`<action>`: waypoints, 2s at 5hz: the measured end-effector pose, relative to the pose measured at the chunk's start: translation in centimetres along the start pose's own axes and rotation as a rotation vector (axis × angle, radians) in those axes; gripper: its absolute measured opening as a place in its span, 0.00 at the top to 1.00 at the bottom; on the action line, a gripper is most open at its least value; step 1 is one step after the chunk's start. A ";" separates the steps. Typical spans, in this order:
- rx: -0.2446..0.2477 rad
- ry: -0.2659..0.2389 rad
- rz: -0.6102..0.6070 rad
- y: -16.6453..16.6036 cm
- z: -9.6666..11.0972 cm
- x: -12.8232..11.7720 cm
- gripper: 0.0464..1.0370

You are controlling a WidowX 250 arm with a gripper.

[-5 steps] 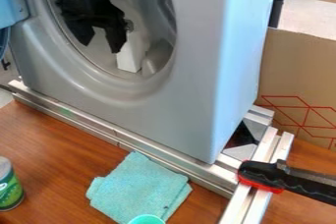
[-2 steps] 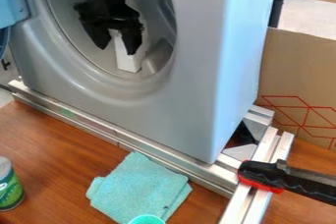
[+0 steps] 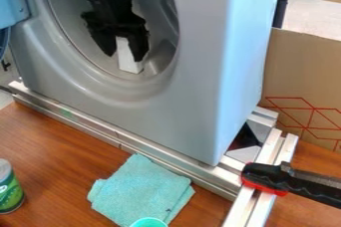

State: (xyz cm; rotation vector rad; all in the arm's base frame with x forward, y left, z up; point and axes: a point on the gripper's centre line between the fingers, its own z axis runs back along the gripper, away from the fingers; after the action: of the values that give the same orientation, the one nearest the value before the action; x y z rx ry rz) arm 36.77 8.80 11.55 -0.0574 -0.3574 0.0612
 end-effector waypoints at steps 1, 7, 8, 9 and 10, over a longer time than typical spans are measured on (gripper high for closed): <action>0.018 -0.016 0.013 0.5 -0.4 0.4 0.09; 0.099 0.255 -0.071 -1.5 5.2 -16.5 0.38; 0.083 0.268 -0.148 -2.3 4.7 -20.0 0.38; 0.071 0.261 -0.215 -3.4 3.6 -21.3 0.38; 0.059 0.243 -0.256 -3.5 1.6 -21.8 0.38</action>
State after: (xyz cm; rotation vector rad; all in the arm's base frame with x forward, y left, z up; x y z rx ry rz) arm 16.01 3.89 5.67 0.0396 -0.1180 -0.1875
